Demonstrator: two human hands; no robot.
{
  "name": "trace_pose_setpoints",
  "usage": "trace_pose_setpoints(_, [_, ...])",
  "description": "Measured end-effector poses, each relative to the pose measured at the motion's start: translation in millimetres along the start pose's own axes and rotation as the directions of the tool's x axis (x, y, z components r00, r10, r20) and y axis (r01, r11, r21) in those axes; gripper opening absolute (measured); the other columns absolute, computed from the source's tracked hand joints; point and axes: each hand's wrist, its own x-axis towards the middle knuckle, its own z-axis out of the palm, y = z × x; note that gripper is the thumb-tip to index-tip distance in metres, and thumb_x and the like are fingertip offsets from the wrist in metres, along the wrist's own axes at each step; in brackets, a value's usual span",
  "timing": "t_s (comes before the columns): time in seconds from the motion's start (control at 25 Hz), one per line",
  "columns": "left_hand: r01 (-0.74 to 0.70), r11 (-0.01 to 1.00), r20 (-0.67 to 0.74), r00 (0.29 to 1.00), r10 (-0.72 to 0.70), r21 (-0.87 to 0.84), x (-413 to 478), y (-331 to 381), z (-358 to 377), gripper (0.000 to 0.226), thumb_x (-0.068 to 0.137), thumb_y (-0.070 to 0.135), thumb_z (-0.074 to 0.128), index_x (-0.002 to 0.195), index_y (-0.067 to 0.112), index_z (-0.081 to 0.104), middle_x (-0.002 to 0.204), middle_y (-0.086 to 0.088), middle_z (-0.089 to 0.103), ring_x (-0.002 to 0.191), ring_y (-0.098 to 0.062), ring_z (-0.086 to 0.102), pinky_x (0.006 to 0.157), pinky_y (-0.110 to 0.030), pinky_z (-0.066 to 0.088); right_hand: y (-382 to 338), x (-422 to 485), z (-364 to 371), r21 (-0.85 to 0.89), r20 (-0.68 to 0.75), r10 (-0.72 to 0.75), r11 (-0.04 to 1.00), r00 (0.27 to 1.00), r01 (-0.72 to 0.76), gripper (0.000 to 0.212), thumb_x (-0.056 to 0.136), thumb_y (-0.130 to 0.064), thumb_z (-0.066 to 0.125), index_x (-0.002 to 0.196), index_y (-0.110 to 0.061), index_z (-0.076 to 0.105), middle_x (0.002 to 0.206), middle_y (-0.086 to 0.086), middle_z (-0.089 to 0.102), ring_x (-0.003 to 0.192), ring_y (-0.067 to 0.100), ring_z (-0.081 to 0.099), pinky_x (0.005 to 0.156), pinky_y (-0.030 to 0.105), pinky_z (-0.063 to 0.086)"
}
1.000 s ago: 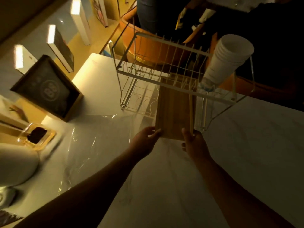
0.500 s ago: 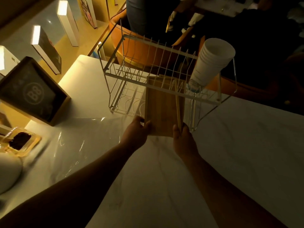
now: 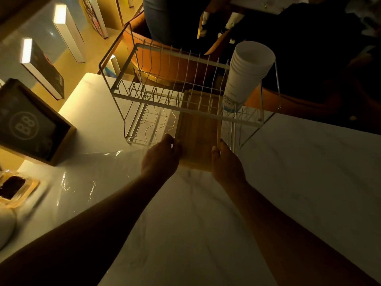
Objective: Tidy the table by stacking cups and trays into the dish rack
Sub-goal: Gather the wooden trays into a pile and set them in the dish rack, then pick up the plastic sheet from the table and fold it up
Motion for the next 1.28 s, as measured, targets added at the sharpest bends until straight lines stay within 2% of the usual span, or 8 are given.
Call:
trace_pose_setpoints(0.28, [-0.004,0.999,-0.013,1.0,0.005,0.049,-2.2,-1.5,2.3,0.041,0.103,0.053,0.04,0.119,0.02,0.057,0.083,0.003,0.066,0.069,-0.013,0.062,0.057,-0.027,0.048,0.4,0.7,0.0,-0.085,-0.041,-0.049,0.995,0.998,0.045,0.045,0.105,-0.042,0.029,0.139,-0.019,0.047,0.109,0.009,0.071,0.096,0.03,0.069,0.079,0.041,0.057])
trace_pose_setpoints(0.56, [-0.021,1.0,0.037,0.999,0.021,0.019,10.6,-5.2,13.6,0.052,0.103,0.057,0.033,0.124,0.017,0.057,0.099,0.0,0.063,0.081,-0.018,0.064,0.064,-0.034,0.054,6.3,0.2,10.1,-0.138,-0.05,0.03,0.99,0.998,-0.037,0.05,0.104,-0.044,0.026,0.139,-0.015,0.046,0.114,0.012,0.07,0.1,0.032,0.067,0.08,0.038,0.054])
trace_pose_setpoints(0.72, [-0.056,0.998,0.086,0.995,0.057,-0.006,10.7,-6.8,21.0,0.047,0.105,0.054,0.023,0.092,0.023,0.056,0.073,0.004,0.061,0.064,-0.014,0.061,0.051,-0.026,0.04,10.0,2.9,16.8,0.006,0.01,0.101,0.995,0.995,-0.101,0.051,0.105,-0.042,0.025,0.133,-0.008,0.051,0.118,0.017,0.066,0.105,0.032,0.065,0.075,0.03,0.042])
trace_pose_setpoints(0.88, [0.017,0.992,0.129,0.992,0.0,-0.126,6.2,-6.5,18.4,0.05,0.104,0.056,0.024,0.106,0.022,0.061,0.081,0.008,0.061,0.074,-0.009,0.061,0.058,-0.025,0.042,10.5,1.9,11.4,0.045,0.04,0.118,0.992,0.992,-0.12,0.056,0.104,-0.048,0.027,0.135,-0.008,0.049,0.127,0.017,0.062,0.114,0.034,0.061,0.081,0.031,0.042])
trace_pose_setpoints(1.0, [0.09,0.956,0.07,0.995,-0.074,-0.278,-18.5,-26.7,2.5,0.058,0.102,0.061,0.024,0.115,0.022,0.065,0.094,0.012,0.063,0.083,-0.005,0.056,0.064,-0.018,0.036,28.0,-24.2,1.1,0.114,-0.155,0.118,0.988,0.981,-0.101,0.052,0.1,-0.053,0.035,0.129,-0.013,0.049,0.12,0.014,0.06,0.104,0.03,0.063,0.073,0.027,0.046])
trace_pose_setpoints(1.12, [0.082,0.995,-0.078,0.993,-0.087,-0.064,-71.0,-91.1,-12.4,0.045,0.101,0.052,0.041,0.128,0.022,0.062,0.121,0.0,0.067,0.099,-0.014,0.061,0.078,-0.024,0.048,38.5,-75.6,17.6,0.085,-0.24,-0.075,0.992,0.968,0.097,0.031,0.095,-0.048,0.039,0.097,-0.019,0.051,0.09,0.001,0.055,0.081,0.025,0.059,0.061,0.027,0.042])
trace_pose_setpoints(1.2, [0.113,0.981,-0.079,0.992,-0.102,0.159,-112.6,-139.2,-16.9,0.05,0.095,0.052,0.053,0.138,0.026,0.055,0.143,-0.001,0.057,0.122,-0.023,0.056,0.096,-0.04,0.051,34.6,-105.6,48.8,0.017,-0.052,-0.217,0.976,0.975,0.218,0.031,0.094,-0.047,0.038,0.097,-0.02,0.053,0.091,0.001,0.056,0.081,0.022,0.058,0.066,0.03,0.048])
trace_pose_setpoints(1.28, [0.149,0.931,-0.039,0.989,-0.145,0.334,-149.6,-178.4,-18.8,0.065,0.091,0.061,0.052,0.146,0.028,0.045,0.155,-0.002,0.044,0.138,-0.027,0.043,0.107,-0.046,0.046,20.5,-126.7,85.0,-0.114,0.194,-0.291,0.942,0.937,0.316,0.043,0.096,-0.053,0.034,0.116,-0.022,0.054,0.109,0.002,0.06,0.096,0.018,0.058,0.077,0.031,0.053])
